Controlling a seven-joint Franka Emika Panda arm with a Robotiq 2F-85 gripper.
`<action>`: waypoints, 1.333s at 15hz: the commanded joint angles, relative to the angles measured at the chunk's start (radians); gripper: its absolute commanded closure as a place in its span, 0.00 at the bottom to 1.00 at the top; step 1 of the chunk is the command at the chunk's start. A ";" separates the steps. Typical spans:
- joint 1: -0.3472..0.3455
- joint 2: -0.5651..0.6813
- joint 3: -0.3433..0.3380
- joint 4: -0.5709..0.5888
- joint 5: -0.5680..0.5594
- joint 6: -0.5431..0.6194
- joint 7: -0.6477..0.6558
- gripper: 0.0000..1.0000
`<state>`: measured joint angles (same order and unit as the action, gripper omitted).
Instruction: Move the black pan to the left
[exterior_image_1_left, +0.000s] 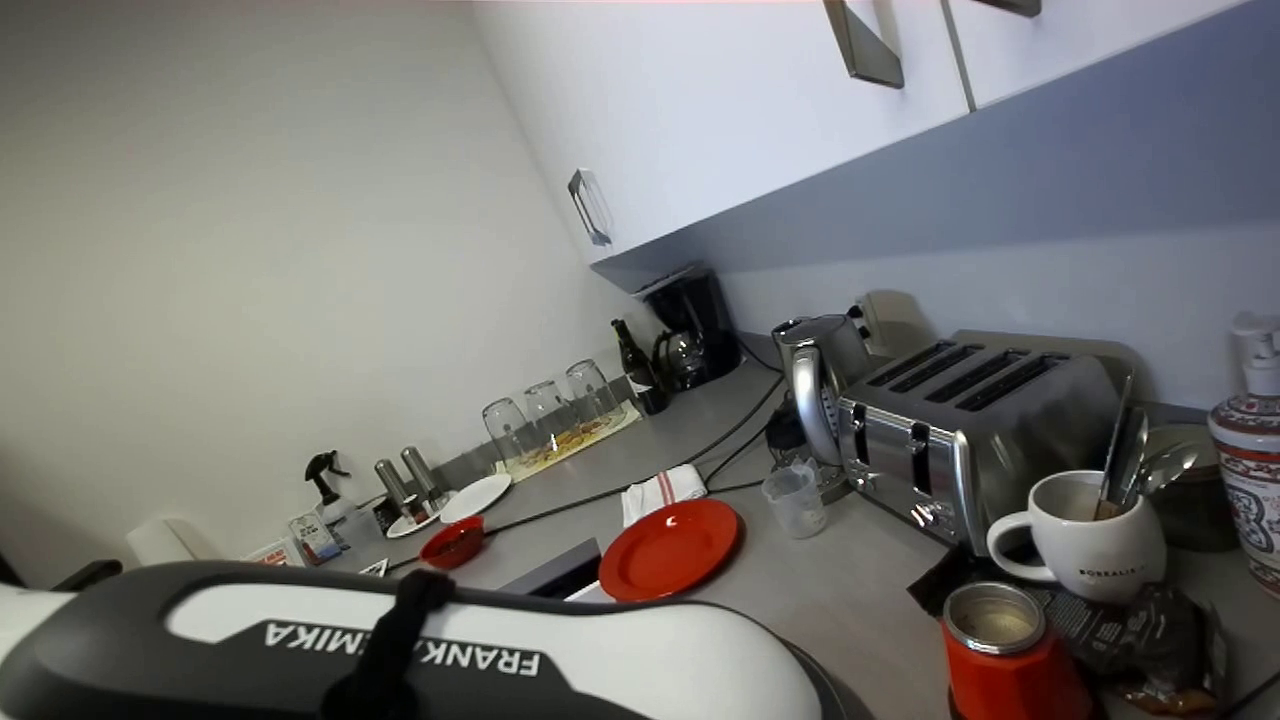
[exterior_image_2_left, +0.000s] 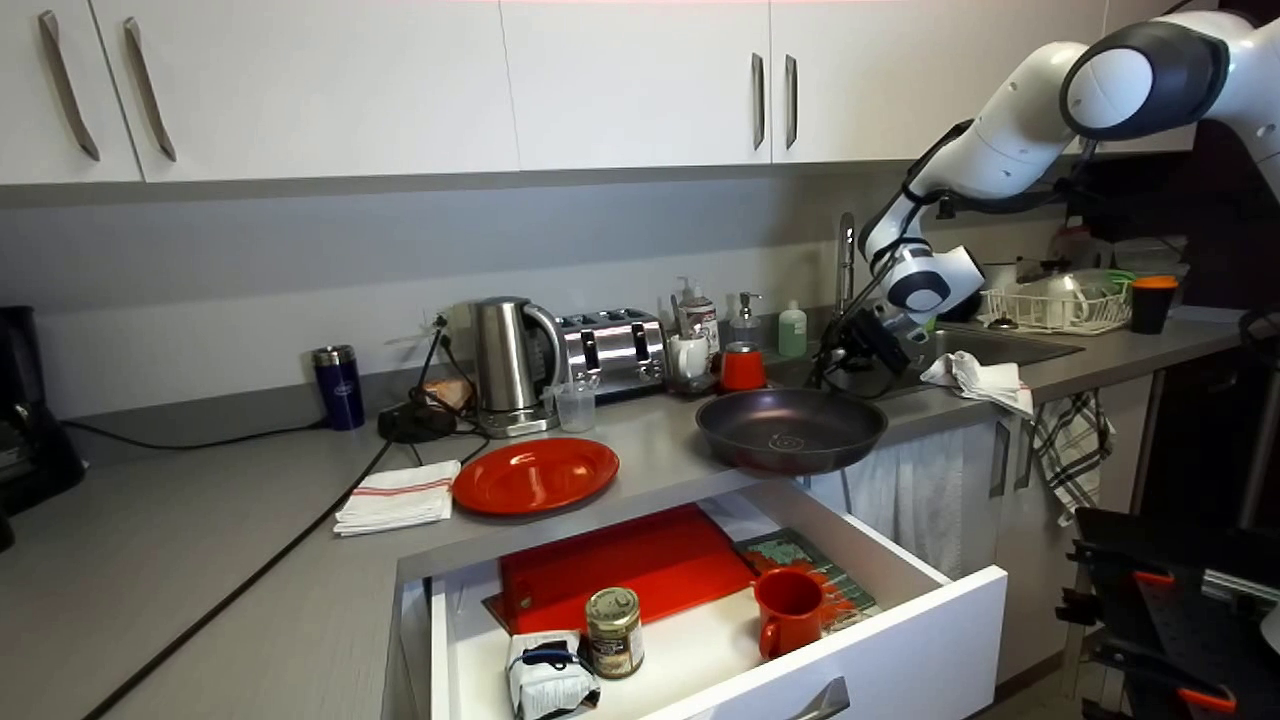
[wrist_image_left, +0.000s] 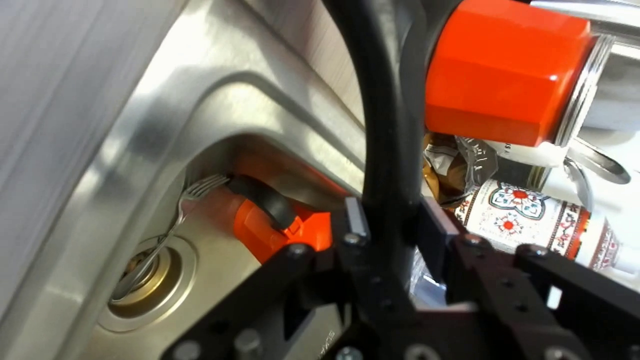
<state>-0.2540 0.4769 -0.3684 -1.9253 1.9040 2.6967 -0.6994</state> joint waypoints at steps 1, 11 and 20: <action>0.032 -0.052 0.015 -0.064 0.094 0.026 -0.060 0.90; 0.074 -0.070 0.013 -0.101 0.277 0.039 -0.141 0.90; 0.060 -0.129 -0.012 -0.166 0.360 0.021 -0.153 0.90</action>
<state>-0.1901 0.4169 -0.3674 -2.0314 2.1993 2.7375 -0.8252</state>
